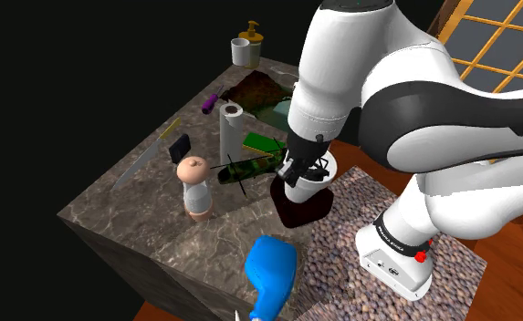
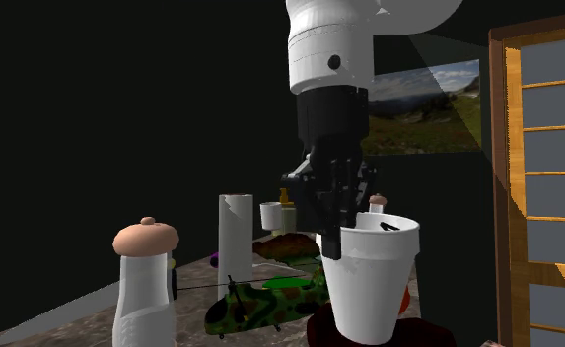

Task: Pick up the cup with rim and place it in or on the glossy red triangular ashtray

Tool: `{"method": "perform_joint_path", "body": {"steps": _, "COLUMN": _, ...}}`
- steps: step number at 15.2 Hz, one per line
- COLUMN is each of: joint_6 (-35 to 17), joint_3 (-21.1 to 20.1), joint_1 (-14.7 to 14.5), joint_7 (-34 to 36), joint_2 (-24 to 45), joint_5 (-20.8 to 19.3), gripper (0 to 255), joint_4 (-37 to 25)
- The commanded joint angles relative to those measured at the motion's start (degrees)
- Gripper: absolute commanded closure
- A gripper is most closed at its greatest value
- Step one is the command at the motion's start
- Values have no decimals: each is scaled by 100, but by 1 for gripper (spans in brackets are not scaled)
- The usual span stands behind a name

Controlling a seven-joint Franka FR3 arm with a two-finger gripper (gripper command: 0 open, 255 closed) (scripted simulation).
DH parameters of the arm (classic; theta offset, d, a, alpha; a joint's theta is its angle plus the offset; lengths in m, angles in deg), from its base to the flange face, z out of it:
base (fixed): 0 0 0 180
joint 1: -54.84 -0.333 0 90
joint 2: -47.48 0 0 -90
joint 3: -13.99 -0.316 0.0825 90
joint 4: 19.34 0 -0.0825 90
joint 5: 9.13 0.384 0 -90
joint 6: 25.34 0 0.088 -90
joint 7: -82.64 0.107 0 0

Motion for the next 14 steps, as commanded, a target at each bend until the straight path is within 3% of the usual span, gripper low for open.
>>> {"method": "perform_joint_path", "body": {"steps": 1, "joint_6": -2, "joint_3": 0, "joint_1": 0, "joint_7": 0, "joint_2": 0, "joint_5": 0, "gripper": 255, "joint_4": -1}}
{"method": "perform_joint_path", "body": {"steps": 2, "joint_6": -2, "joint_3": -1, "joint_1": 0, "joint_7": 0, "joint_2": 0, "joint_5": 0, "gripper": 0, "joint_4": 0}}
{"method": "perform_joint_path", "body": {"steps": 7, "joint_6": -2, "joint_3": 0, "joint_1": 0, "joint_7": 0, "joint_2": -1, "joint_5": 0, "gripper": 0, "joint_4": 0}}
{"method": "perform_joint_path", "body": {"steps": 11, "joint_6": 783, "joint_3": 142, "joint_1": 22, "joint_7": 8, "joint_2": -146, "joint_5": -106, "gripper": 0, "joint_4": -646}}
{"method": "perform_joint_path", "body": {"steps": 14, "joint_6": 783, "joint_3": 143, "joint_1": 21, "joint_7": 9, "joint_2": -147, "joint_5": -106, "gripper": 0, "joint_4": -646}}
